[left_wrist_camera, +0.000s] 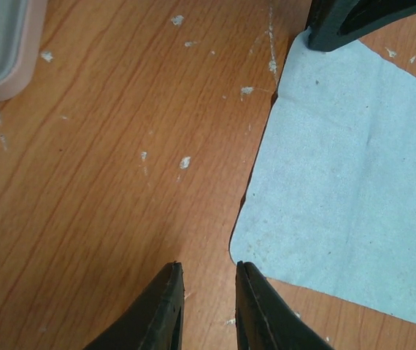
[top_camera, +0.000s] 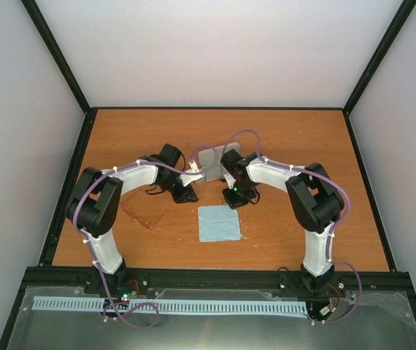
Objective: Organize the sunglasses
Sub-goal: Fold the glasses cleaning cloth at the center of the board.
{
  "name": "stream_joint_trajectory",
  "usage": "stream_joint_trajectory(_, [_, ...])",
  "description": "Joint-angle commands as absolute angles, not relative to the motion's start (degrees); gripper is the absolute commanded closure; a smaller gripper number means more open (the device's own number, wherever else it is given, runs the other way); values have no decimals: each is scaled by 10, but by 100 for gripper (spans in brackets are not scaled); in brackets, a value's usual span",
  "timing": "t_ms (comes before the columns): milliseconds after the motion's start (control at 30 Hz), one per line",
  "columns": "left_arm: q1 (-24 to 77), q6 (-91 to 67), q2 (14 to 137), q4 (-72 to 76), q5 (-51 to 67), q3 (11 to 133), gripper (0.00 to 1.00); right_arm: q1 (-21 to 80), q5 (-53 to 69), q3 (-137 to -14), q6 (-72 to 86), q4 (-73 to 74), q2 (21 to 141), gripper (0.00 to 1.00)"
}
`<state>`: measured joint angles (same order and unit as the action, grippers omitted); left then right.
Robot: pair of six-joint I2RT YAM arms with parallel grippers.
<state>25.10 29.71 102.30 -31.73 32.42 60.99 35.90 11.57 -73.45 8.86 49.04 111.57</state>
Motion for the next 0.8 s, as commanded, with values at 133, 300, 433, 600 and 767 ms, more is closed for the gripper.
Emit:
stream_joint_trajectory(133, [277,317,1033,-342,354,625,76,363,82,-689,118,453,1127,97])
stream_joint_trajectory(300, [284,320,1028,-344,363,613,71,363,85,-686,123,444,1128,97])
stream_joint_trajectory(433, [299,319,1035,-330,335,605,70,363,86,-687,125,440,1127,97])
stream_joint_trajectory(600, [302,309,1052,-313,317,601,70,363,82,-684,124,441,1123,97])
stream_joint_trajectory(767, [311,301,1059,-290,285,586,70,363,81,-684,123,440,1121,97])
